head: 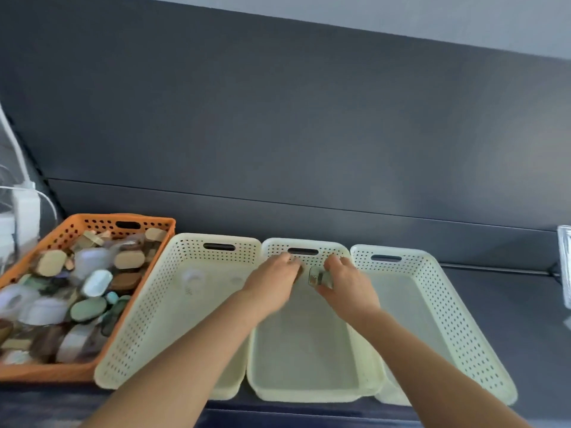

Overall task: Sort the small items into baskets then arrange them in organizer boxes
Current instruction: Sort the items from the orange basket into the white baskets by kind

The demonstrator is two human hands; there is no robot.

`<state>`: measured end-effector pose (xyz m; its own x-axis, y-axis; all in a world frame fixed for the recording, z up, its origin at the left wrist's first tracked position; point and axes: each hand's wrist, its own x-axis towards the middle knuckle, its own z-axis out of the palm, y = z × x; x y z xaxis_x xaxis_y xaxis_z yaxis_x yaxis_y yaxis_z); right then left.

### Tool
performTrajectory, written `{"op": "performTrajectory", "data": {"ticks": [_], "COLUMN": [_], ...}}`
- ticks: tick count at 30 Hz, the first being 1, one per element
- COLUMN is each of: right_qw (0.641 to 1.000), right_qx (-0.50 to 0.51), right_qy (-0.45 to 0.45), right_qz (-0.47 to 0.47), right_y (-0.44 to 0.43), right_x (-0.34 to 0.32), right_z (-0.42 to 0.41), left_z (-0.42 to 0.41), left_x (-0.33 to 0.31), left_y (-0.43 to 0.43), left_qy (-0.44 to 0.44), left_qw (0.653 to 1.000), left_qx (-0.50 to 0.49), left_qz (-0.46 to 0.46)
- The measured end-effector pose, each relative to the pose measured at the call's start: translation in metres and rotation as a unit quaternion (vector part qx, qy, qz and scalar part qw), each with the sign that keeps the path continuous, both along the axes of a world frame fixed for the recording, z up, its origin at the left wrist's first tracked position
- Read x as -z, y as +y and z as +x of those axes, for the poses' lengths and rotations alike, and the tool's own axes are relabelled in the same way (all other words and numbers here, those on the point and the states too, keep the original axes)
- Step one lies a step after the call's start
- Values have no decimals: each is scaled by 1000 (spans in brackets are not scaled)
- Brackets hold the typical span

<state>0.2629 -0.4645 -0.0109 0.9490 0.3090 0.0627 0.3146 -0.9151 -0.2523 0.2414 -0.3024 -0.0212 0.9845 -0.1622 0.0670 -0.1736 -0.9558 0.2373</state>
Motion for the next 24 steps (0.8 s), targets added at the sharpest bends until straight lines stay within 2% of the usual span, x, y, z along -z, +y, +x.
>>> {"op": "performTrajectory", "data": {"ticks": [4,7,11,16,19,24], "right_qw": [991,983,982,987,990,982], "right_qx": [-61,-84,-102,-111,-115,-180], "right_qy": [-22,-32,-43,-43,-49,-60], "right_qz": [-116,-162,-154,-111,-64,24], "right_y": [0,-1,-2,9,30,96], "right_x": [8,15,20,9,3,-18], "right_z": [8,11,15,10,0,-35], "left_z": [2,0,-3,-21,-41,-90], "left_x": [13,16,9,-7,-21,-43], "left_y": [-9,-10,-9,15,44,113], "left_qy": [66,79,34,-64,-100,-112], "left_qw": [967,952,964,987,991,985], "left_qx": [35,44,52,42,-2,-95], "left_qz": [243,293,257,144,93,90]}}
